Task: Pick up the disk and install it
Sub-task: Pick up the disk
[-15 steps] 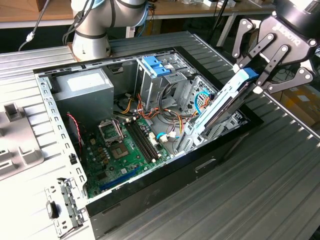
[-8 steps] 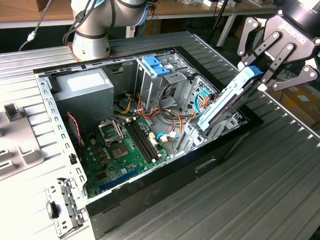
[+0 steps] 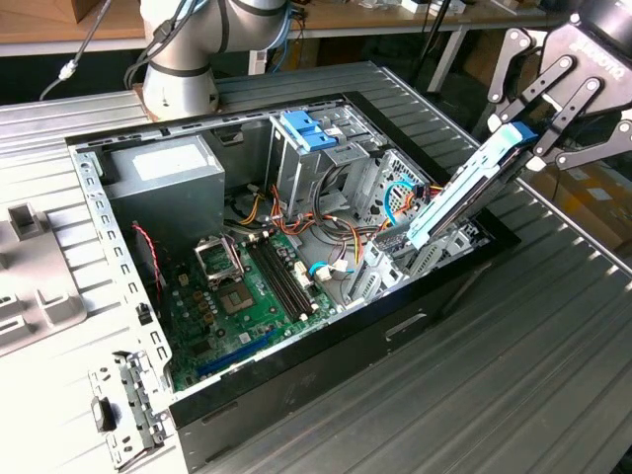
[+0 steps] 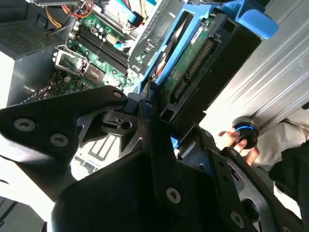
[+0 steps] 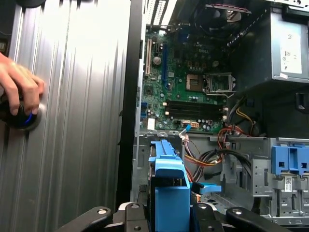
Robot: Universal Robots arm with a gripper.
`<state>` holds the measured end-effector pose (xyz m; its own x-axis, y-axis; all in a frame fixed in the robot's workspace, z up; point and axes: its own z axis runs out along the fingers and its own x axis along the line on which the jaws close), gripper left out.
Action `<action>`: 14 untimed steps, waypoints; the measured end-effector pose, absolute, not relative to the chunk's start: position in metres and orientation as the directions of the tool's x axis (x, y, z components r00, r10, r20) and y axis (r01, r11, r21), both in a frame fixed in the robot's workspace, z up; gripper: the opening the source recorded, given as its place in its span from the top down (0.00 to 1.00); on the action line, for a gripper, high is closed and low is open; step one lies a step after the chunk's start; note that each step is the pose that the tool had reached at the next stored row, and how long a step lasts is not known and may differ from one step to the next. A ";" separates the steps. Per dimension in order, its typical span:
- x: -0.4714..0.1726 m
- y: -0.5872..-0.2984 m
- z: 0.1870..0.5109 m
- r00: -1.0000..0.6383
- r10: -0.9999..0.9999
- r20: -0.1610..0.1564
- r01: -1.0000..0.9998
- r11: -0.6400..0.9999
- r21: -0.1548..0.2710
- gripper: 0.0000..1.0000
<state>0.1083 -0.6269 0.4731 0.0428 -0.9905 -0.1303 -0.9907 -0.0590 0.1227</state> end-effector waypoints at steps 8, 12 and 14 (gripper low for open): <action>0.116 -0.627 0.478 0.043 -0.990 -0.133 -0.991 -0.059 0.124 0.64; 0.116 -0.627 0.477 0.046 -0.990 -0.133 -0.993 -0.060 0.103 0.64; 0.116 -0.627 0.477 0.049 -0.990 -0.131 -0.996 -0.059 0.073 0.64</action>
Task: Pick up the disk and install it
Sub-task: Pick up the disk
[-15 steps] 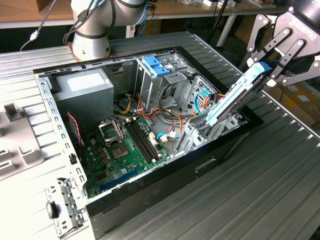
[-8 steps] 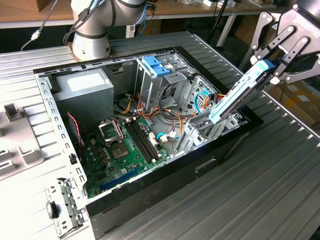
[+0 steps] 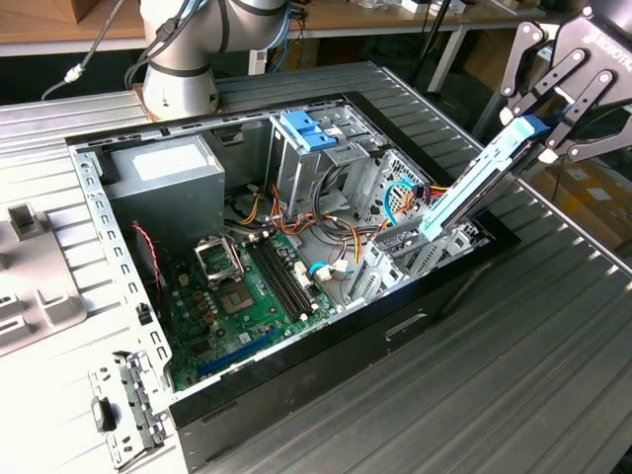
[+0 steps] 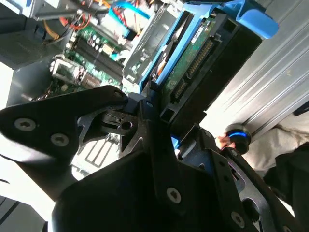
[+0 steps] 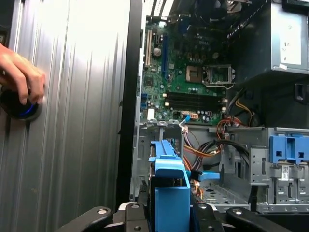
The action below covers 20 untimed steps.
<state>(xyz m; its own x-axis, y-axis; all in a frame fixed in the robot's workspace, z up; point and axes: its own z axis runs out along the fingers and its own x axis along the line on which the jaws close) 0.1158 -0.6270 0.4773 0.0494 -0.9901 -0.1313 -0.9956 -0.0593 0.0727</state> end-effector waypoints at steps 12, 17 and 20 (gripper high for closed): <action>0.117 -0.627 0.475 -0.026 -0.993 -0.118 -1.000 0.026 0.004 0.64; 0.121 -0.627 0.475 -0.026 -0.993 -0.118 -1.000 0.026 0.004 0.64; 0.125 -0.627 0.475 -0.026 -0.993 -0.118 -1.000 0.026 0.005 0.64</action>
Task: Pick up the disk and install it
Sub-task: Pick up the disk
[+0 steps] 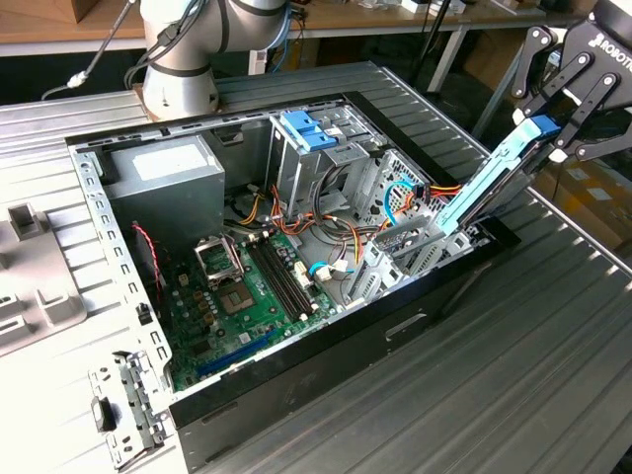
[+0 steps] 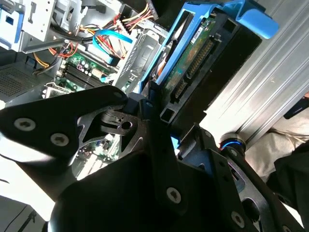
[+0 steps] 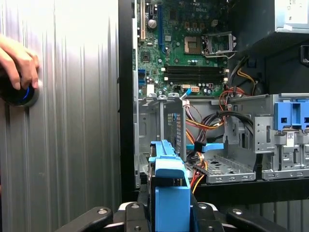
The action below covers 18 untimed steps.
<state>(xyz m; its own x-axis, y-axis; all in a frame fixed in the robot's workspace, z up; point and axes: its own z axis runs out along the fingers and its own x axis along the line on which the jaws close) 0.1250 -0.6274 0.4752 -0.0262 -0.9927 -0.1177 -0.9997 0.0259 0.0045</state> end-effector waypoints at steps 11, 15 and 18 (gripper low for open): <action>0.144 -0.627 0.473 -0.026 -0.993 -0.118 -1.000 0.026 0.005 0.64; 0.145 -0.627 0.473 -0.026 -0.993 -0.118 -1.000 0.026 0.005 0.64; 0.146 -0.627 0.474 -0.026 -0.993 -0.118 -1.000 0.026 0.005 0.64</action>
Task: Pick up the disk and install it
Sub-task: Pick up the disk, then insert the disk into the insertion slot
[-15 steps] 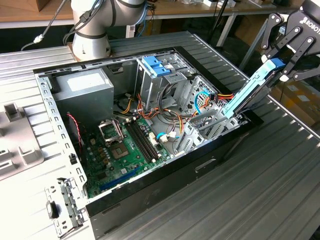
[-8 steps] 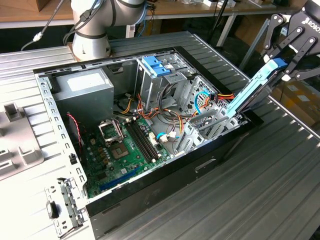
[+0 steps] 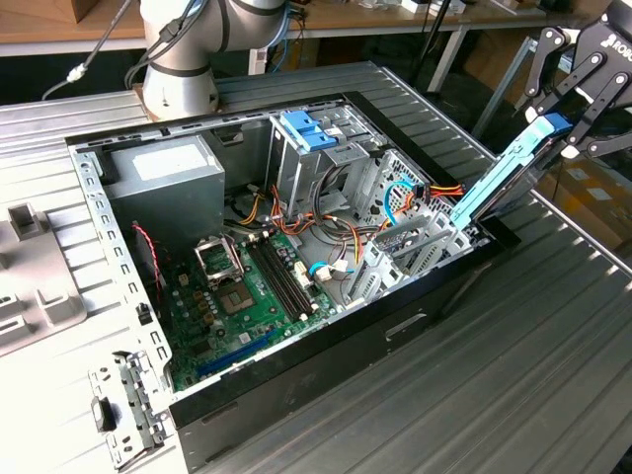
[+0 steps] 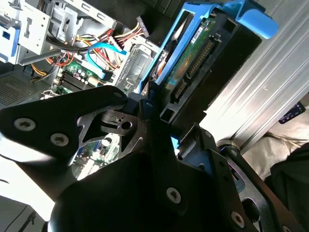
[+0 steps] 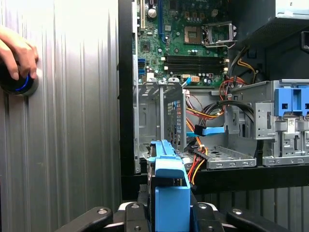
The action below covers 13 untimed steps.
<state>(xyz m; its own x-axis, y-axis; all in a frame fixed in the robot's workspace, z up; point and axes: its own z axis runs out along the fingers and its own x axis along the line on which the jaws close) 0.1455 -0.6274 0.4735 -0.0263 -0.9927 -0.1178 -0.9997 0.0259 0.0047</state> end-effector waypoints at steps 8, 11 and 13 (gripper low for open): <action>0.145 -0.628 0.473 -0.026 -0.993 -0.118 -1.000 0.026 0.005 0.64; 0.141 -0.627 0.473 -0.026 -0.993 -0.118 -1.000 0.026 0.005 0.64; 0.140 -0.627 0.474 -0.026 -0.993 -0.118 -1.000 0.026 0.005 0.64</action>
